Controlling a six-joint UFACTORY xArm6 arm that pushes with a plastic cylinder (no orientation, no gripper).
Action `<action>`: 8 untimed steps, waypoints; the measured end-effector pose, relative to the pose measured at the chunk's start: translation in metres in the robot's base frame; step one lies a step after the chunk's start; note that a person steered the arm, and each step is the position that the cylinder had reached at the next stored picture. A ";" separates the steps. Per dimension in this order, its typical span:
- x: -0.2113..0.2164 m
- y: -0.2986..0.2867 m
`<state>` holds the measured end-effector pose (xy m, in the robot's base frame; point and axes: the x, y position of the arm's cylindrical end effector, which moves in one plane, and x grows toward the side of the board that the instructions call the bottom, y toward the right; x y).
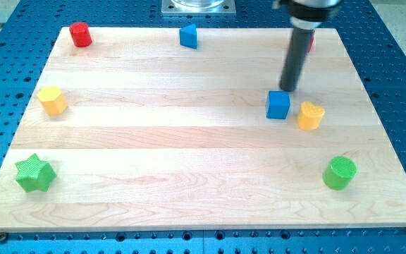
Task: Place the cube in between the green blocks
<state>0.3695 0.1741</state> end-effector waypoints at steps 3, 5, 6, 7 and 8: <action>0.074 -0.049; 0.088 -0.108; 0.088 -0.108; 0.088 -0.108; 0.089 -0.108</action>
<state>0.4581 0.0662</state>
